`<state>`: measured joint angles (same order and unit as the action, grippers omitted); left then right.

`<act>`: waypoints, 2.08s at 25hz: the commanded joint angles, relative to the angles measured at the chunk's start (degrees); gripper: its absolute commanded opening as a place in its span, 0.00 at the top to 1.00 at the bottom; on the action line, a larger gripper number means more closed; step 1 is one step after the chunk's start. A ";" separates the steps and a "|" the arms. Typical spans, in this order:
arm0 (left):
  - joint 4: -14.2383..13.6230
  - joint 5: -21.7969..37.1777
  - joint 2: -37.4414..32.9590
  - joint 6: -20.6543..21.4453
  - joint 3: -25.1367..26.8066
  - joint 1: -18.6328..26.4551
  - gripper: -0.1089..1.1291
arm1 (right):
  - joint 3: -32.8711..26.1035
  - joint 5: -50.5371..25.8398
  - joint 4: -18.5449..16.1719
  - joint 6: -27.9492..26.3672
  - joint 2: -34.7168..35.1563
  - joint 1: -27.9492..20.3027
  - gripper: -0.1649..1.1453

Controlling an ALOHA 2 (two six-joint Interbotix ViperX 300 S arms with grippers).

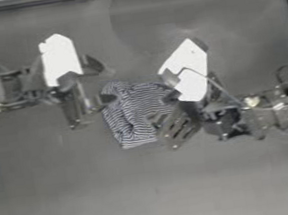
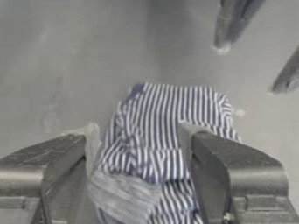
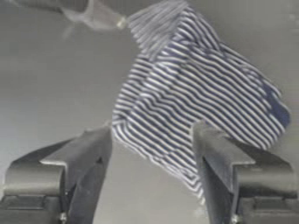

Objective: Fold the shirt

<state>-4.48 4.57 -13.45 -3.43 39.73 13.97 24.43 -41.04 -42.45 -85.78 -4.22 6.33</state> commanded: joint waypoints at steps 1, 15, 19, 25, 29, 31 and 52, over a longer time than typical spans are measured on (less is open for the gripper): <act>-0.26 -0.88 4.57 0.44 -4.92 0.18 0.18 | 3.43 2.99 -2.11 -1.93 -3.60 -0.44 0.21; -0.70 -1.85 16.61 1.41 -8.26 3.52 0.18 | 15.91 18.54 -16.44 -11.60 -3.87 -4.83 0.21; -1.32 -2.29 17.67 1.41 -8.17 4.48 0.18 | 17.93 21.01 -20.30 -14.33 -3.16 -6.59 0.21; -1.49 -2.02 17.58 1.41 -7.03 5.01 0.19 | 16.35 24.79 -25.93 -17.40 2.29 -8.44 0.21; -1.49 -2.11 17.67 1.32 -5.54 4.92 0.19 | 14.59 24.87 -27.77 -18.19 6.06 -8.53 0.21; -1.41 -2.29 17.75 1.23 -4.83 4.92 0.19 | 14.06 25.22 -27.86 -18.37 7.21 -8.70 0.21; -1.05 -3.16 21.18 0.62 -2.29 3.52 0.19 | 13.45 27.51 -27.25 -18.37 11.95 -8.35 0.21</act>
<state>-5.54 1.23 8.53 -2.64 37.62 17.75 38.41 -13.62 -69.87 -104.24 8.44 -2.37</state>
